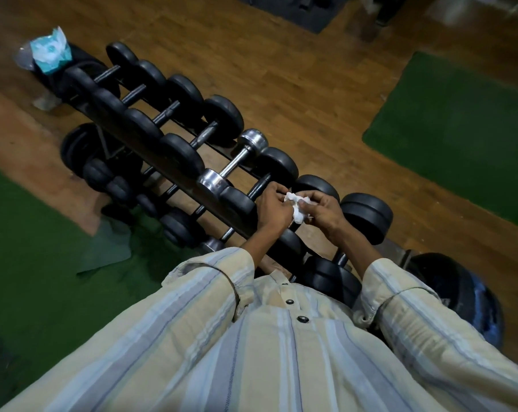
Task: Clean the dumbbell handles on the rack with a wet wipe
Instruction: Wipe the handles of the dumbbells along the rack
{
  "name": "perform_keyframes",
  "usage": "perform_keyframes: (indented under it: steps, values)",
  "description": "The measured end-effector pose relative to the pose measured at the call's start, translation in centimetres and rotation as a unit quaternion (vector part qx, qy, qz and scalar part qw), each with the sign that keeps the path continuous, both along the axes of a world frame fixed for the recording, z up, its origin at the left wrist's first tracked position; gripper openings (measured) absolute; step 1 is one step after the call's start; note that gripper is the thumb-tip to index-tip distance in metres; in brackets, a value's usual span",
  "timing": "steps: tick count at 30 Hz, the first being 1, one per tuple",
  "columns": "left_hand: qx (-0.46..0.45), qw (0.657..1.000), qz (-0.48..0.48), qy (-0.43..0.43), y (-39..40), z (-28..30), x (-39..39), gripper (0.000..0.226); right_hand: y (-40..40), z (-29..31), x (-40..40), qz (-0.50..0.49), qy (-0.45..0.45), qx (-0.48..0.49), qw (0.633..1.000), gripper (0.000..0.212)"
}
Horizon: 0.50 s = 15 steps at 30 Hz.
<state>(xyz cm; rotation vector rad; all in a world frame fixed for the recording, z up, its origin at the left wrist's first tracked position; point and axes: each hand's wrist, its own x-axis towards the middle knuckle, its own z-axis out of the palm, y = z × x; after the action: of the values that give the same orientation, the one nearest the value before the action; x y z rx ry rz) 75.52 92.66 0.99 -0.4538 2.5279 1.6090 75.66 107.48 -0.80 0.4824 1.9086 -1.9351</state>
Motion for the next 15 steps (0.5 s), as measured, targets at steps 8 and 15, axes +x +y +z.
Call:
perform_keyframes:
  steps: [8,15]
  values:
    - [-0.085,0.996,0.012,0.025,-0.6,-0.6,1.7,0.016,0.0,-0.2,-0.8,0.072,0.065,0.089,0.991,0.022]
    - [-0.162,0.984,-0.064,-0.028,-2.5,-1.6,0.9,0.017,1.2,-2.2,-1.3,0.215,0.229,0.330,0.890,0.036]
